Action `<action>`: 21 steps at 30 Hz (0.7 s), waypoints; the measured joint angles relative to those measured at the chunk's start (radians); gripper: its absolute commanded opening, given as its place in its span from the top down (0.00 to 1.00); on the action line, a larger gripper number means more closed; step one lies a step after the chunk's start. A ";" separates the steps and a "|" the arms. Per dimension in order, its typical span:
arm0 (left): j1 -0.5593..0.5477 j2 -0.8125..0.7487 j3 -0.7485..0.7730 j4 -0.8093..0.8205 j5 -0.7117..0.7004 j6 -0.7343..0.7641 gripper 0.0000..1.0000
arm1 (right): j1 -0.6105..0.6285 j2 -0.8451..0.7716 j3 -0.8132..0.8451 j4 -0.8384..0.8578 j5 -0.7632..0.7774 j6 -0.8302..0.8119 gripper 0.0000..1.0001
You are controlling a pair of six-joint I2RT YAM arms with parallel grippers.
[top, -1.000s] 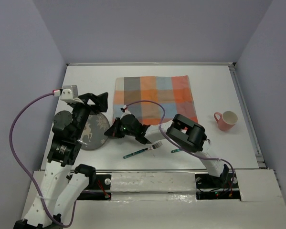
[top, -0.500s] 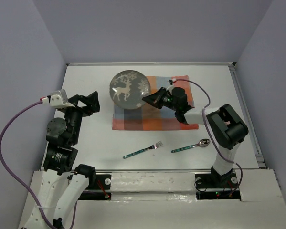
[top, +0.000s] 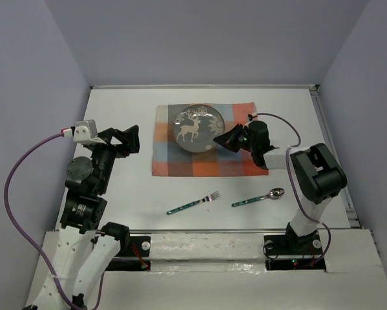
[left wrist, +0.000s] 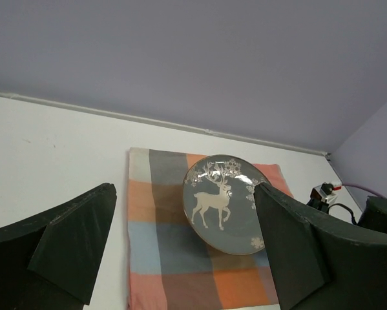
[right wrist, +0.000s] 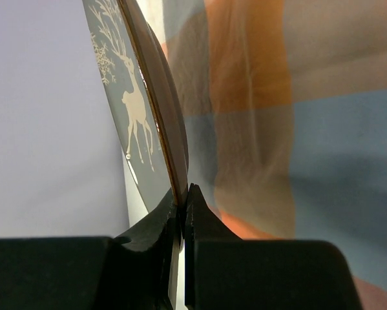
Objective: Set the dinner table for one person
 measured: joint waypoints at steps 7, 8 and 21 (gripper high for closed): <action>0.000 0.003 0.000 0.002 0.010 0.000 0.01 | -0.010 0.046 0.000 -0.017 0.010 -0.020 1.00; 0.000 0.003 0.000 0.002 0.011 0.000 0.01 | -0.011 0.051 0.000 -0.019 0.011 -0.023 1.00; 0.000 0.003 0.000 0.008 0.020 0.000 0.01 | -0.021 0.108 0.002 -0.035 0.026 -0.031 0.91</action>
